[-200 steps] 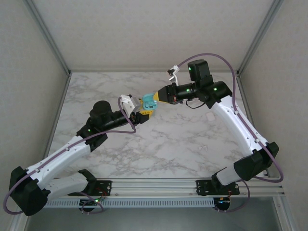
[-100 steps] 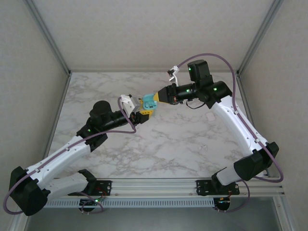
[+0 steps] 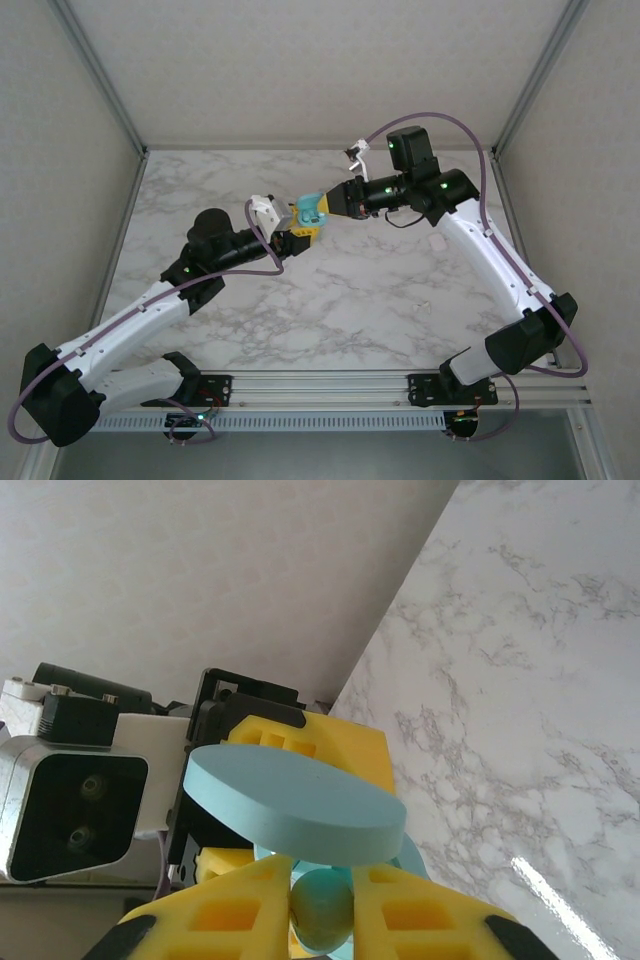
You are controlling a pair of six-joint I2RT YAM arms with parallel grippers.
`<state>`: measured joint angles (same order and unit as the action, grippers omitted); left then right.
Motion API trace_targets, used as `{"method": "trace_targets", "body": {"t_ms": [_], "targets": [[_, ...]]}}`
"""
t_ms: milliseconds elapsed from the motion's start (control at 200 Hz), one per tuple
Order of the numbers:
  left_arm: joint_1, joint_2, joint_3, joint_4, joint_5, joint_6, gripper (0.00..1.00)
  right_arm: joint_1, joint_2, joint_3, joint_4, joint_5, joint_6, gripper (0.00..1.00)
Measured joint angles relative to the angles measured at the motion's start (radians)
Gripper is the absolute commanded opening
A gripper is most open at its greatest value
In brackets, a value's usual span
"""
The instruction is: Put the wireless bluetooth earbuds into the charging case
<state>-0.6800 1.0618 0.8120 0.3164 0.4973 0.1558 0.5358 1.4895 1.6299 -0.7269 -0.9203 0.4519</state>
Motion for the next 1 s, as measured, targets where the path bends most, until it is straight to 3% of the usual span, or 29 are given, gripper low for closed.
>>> {"method": "trace_targets", "body": {"t_ms": [240,1001], "targets": [[0.0,0.012,0.0,-0.015,0.0,-0.003,0.21,0.0,0.013,0.001,-0.025,0.015,-0.019,0.32],[0.0,0.013,0.0,0.002,-0.005,-0.002,0.21,0.001,-0.032,0.035,-0.083,0.181,-0.018,0.49]]}}
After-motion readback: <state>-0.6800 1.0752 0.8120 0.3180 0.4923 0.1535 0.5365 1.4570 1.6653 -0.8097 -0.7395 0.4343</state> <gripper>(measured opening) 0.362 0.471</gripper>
